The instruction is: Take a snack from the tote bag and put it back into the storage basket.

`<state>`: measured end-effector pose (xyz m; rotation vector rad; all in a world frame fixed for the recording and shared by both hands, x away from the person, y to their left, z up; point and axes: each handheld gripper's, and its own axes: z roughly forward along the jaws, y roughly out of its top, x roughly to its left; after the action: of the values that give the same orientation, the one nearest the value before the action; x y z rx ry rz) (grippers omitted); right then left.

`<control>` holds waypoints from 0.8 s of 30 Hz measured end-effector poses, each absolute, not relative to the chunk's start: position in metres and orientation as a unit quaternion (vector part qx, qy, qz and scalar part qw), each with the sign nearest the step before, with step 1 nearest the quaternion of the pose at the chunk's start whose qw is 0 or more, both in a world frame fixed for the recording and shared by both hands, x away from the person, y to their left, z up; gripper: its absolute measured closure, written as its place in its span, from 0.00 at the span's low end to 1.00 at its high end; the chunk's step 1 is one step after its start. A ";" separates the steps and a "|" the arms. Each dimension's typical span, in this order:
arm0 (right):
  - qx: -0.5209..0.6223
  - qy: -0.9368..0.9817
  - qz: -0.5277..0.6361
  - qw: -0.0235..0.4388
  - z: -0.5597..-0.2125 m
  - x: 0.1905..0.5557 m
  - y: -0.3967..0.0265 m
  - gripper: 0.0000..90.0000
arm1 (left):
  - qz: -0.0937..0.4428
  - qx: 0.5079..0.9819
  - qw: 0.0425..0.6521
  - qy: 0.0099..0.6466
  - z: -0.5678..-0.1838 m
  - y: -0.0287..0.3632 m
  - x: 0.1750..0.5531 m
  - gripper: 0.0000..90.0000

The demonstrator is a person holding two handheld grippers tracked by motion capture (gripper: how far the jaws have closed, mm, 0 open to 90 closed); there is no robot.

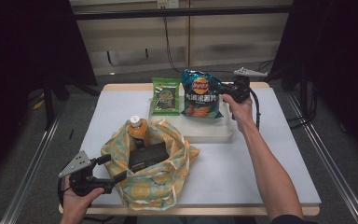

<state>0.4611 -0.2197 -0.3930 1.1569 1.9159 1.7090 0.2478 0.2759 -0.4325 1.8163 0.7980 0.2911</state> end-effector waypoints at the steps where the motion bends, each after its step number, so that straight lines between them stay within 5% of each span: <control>1: 0.405 0.671 0.599 0.161 -0.394 0.463 -0.220 0.95 | 0.121 0.764 0.539 0.333 -0.433 0.276 0.248 0.08; 15: 0.429 0.677 0.566 0.193 -0.397 0.491 -0.226 0.82 | 0.123 0.761 0.541 0.335 -0.432 0.279 0.249 0.08; 24: 0.454 0.673 0.548 0.202 -0.402 0.492 -0.232 0.48 | 0.122 0.762 0.542 0.334 -0.433 0.278 0.249 0.08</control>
<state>0.4918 -0.2321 -0.4023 1.2684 1.8784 1.5290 0.2491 0.2784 -0.4325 1.8095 0.7923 0.2897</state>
